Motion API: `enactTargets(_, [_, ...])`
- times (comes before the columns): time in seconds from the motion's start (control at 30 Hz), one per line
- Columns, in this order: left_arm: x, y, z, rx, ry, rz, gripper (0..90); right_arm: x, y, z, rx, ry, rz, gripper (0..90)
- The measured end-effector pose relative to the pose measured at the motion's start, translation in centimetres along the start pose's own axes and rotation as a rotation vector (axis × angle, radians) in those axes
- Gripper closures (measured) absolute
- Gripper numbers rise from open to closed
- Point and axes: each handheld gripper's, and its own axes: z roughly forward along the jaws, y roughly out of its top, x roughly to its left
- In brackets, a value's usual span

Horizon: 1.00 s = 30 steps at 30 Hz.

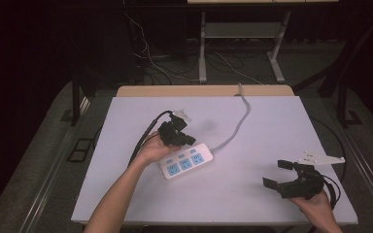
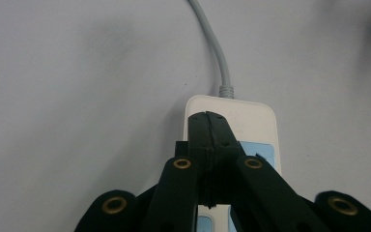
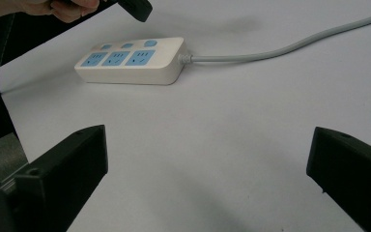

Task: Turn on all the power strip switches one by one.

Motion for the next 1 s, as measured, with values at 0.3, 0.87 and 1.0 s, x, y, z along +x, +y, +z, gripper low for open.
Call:
enactTargets(0.3, [-0.1,-0.1,0.7,0.019,0.004,0.006,89.7,0.0,0.0,0.0,0.000,0.001,-0.001,0.9])
enactTargets(0.87, [-0.1,-0.6,2.0,0.063,-0.010,0.011,89.6,-0.1,0.0,0.0,0.002,0.002,-0.002,0.9])
enactTargets(1.0, [-0.2,-0.6,2.1,0.063,-0.022,0.012,89.7,-0.1,0.0,0.0,0.001,0.003,0.000,1.0])
